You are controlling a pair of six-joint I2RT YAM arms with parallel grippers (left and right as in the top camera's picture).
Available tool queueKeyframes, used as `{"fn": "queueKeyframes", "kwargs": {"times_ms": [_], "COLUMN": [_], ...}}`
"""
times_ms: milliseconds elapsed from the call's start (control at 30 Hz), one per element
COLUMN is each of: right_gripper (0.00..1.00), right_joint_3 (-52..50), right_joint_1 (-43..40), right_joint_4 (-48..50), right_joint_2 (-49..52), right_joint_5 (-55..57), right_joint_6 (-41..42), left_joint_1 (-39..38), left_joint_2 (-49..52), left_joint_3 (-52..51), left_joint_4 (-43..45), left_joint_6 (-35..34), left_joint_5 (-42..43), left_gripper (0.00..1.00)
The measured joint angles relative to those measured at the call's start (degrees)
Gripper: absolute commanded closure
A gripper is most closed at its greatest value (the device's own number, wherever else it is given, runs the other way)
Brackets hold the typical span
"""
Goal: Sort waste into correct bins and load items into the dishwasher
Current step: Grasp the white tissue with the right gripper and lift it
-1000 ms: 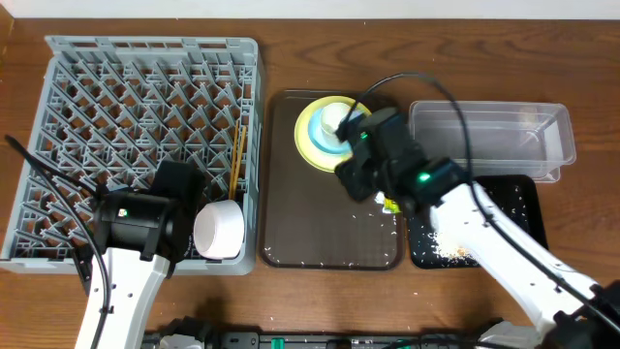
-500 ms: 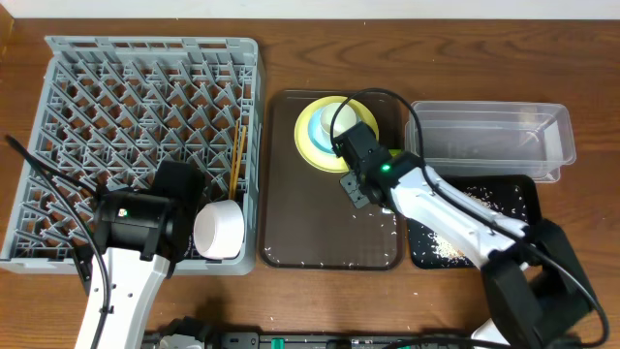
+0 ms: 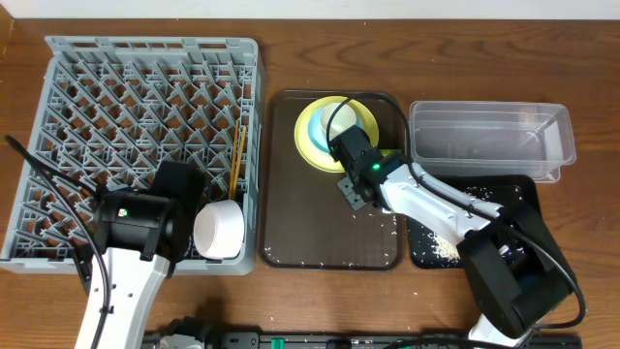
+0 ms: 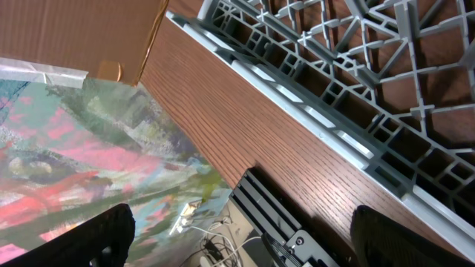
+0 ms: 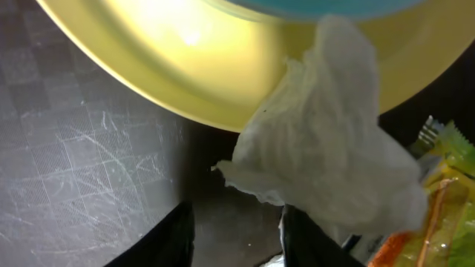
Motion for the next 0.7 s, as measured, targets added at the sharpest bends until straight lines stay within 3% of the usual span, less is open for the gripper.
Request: {"fn": "queueKeyframes", "kwargs": {"times_ms": [167, 333, 433, 600, 700], "right_gripper": [0.61, 0.52, 0.51, 0.51, 0.46], "right_joint_3": [0.0, 0.0, 0.0, 0.0, 0.0], "right_joint_1": [0.0, 0.0, 0.0, 0.0, -0.3], "right_joint_4": [-0.2, 0.1, 0.2, 0.3, 1.2], "right_joint_2": [-1.2, -8.9, -11.3, -9.3, -6.1], "right_joint_5": [-1.2, -0.8, 0.8, 2.2, 2.4], "right_joint_6": [0.0, 0.3, 0.2, 0.2, 0.3], "left_joint_1": [0.0, 0.0, 0.0, 0.0, 0.0], "left_joint_2": [0.0, 0.0, 0.0, 0.0, 0.0], "left_joint_3": [0.0, 0.0, 0.0, 0.0, 0.0], "left_joint_4": [0.0, 0.0, 0.0, 0.0, 0.0], "left_joint_6": [0.0, 0.0, 0.0, 0.0, 0.0], "left_joint_5": [0.0, 0.0, 0.0, 0.0, 0.0], "left_gripper": [0.07, 0.07, 0.07, 0.07, 0.06]}}
